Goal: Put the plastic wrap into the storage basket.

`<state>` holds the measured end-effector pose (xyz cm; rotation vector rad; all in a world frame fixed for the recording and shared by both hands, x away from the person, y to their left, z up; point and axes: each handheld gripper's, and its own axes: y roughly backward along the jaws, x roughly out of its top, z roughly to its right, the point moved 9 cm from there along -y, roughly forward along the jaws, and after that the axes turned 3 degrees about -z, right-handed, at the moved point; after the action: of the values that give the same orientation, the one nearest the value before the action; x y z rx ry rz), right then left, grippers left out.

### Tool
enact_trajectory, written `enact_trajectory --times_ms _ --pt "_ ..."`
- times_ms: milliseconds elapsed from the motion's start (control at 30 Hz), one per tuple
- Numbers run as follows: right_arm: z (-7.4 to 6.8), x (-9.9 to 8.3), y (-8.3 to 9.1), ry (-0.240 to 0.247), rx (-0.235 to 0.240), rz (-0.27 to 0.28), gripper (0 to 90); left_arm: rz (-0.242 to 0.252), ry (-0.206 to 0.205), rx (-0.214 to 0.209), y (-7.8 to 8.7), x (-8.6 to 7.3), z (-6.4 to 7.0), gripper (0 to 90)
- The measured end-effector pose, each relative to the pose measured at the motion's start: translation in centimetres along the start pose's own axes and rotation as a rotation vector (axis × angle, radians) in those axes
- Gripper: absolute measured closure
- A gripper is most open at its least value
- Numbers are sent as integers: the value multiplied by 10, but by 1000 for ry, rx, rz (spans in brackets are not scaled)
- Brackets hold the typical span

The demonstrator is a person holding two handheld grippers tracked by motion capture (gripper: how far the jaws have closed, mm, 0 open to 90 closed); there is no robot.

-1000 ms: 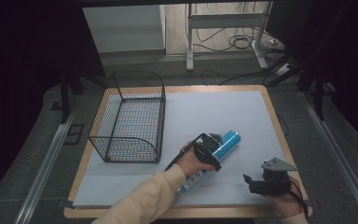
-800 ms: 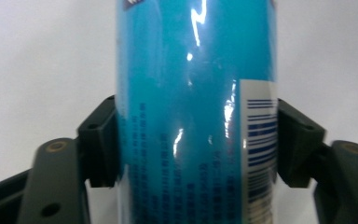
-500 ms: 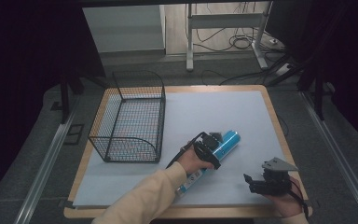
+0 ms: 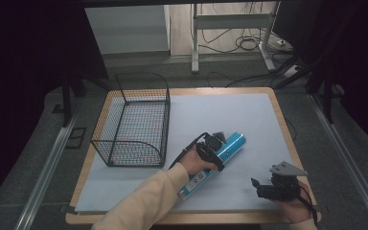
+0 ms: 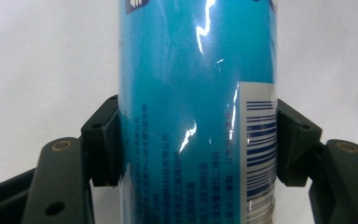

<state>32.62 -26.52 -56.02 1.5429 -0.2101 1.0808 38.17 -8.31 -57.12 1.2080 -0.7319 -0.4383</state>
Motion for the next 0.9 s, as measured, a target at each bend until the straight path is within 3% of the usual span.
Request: enact_trajectory --times_ms 200,433,533,567,900 --pt "1 0 1 0 -4 1 101 21 -6 0 8 0 -3 312" --pt "1 0 1 -1 -7 4 102 53 19 -7 15 0 -5 312" --pt "2 0 1 -3 -9 4 102 39 -2 6 21 -1 -9 313" --pt "2 0 1 -3 -9 4 102 61 16 2 22 0 -7 312" --pt "2 1 2 2 -15 10 102 90 22 -11 38 1 -11 313"
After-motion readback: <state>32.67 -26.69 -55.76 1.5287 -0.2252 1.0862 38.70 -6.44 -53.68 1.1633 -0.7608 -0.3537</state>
